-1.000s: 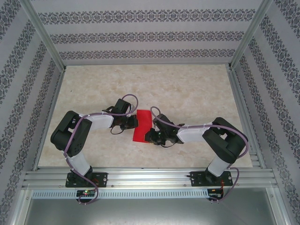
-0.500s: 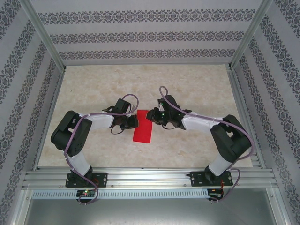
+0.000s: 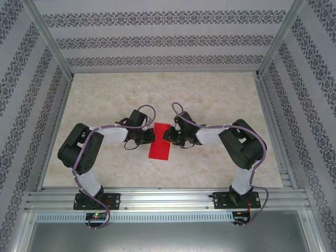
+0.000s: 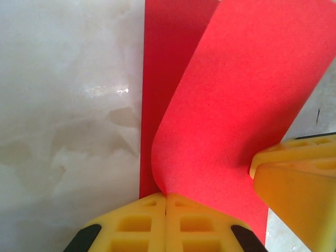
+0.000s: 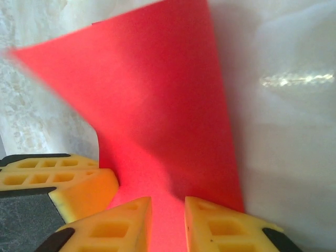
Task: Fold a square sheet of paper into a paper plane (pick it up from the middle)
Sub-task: Fold the square sheet of paper in half at the center of the table.
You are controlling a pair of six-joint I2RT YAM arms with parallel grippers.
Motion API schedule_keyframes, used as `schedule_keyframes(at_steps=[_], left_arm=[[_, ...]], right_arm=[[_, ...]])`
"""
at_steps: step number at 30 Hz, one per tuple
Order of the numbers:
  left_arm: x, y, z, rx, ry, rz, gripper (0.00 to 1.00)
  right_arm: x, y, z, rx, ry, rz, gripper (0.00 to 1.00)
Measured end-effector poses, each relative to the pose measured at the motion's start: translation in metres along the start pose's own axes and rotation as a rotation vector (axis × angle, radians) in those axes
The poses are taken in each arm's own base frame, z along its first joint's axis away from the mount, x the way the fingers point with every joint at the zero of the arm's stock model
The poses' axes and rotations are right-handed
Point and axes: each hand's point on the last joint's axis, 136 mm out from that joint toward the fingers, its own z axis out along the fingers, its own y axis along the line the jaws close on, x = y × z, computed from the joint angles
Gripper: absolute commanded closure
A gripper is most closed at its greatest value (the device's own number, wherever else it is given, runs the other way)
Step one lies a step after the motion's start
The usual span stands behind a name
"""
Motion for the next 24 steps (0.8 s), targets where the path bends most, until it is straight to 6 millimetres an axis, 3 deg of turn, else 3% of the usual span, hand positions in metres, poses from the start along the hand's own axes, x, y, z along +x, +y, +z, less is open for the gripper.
schedule_keyframes(at_steps=[4,11,20,24], left_arm=[[0.000,0.000,0.000,-0.005,0.004,0.003,0.94],[0.000,0.000,0.000,-0.009,0.009,0.007,0.94],[0.000,0.000,0.000,-0.012,0.015,0.009,0.94],[0.000,0.000,0.000,-0.014,0.018,0.011,0.94]], right_arm=[[-0.001,0.006,-0.010,0.009,-0.001,-0.012,0.76],[-0.030,0.032,-0.023,-0.052,-0.056,-0.045,0.79],[-0.023,-0.004,0.002,0.023,-0.004,-0.006,0.79],[-0.023,-0.004,0.001,0.032,0.002,-0.011,0.79]])
